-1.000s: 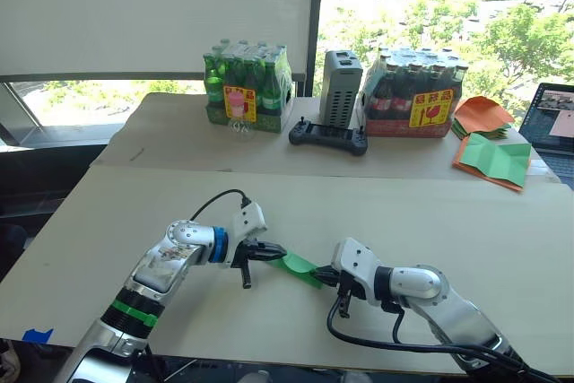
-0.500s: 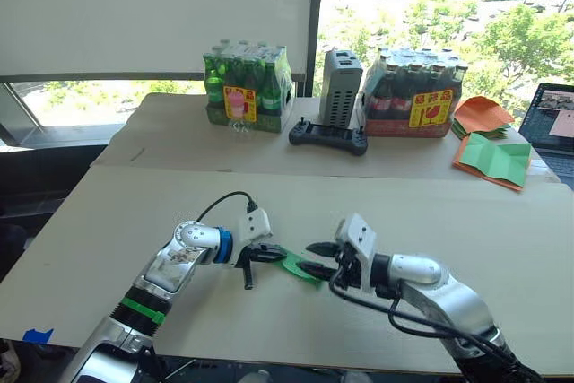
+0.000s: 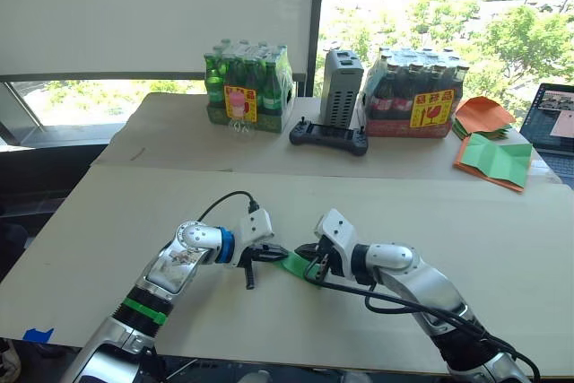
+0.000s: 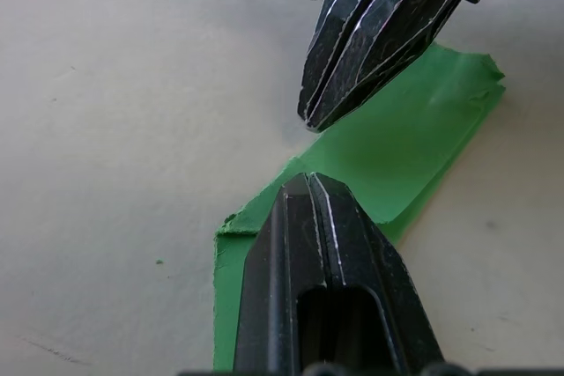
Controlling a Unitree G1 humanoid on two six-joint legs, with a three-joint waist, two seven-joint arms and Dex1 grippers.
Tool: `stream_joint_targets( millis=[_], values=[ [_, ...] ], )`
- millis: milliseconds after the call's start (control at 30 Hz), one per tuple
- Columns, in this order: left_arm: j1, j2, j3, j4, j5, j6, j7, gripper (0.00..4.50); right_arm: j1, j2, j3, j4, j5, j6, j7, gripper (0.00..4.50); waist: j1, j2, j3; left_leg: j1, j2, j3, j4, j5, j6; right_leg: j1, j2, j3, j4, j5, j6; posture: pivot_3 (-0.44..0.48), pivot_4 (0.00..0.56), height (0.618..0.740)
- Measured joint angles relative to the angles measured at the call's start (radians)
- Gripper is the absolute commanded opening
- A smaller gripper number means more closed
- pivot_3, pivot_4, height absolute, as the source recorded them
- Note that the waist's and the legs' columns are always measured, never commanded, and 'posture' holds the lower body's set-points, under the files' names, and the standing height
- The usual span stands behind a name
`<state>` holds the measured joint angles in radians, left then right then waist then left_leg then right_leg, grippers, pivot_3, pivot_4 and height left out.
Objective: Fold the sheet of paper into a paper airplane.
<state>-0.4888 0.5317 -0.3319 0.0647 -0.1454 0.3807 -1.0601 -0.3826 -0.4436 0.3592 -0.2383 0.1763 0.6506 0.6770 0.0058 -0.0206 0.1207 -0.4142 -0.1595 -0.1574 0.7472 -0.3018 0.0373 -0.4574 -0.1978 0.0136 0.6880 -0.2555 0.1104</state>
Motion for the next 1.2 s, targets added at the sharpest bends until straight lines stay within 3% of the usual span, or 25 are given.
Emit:
stream_joint_targets(
  millis=[1200],
  values=[
    [0.017, 0.009, 0.001, -0.026, 0.007, 0.007, 0.016, 0.00, 0.017, -0.011, 0.031, -0.004, -0.107, -0.053, 0.025, 0.05, -0.002, 0.000, 0.000, 0.001, 0.000, 0.000, 0.000, 0.000, 0.000, 0.000, 0.000, 0.000, 0.001, 0.000, 0.000, 0.000, 0.150, 0.675]
  ],
)
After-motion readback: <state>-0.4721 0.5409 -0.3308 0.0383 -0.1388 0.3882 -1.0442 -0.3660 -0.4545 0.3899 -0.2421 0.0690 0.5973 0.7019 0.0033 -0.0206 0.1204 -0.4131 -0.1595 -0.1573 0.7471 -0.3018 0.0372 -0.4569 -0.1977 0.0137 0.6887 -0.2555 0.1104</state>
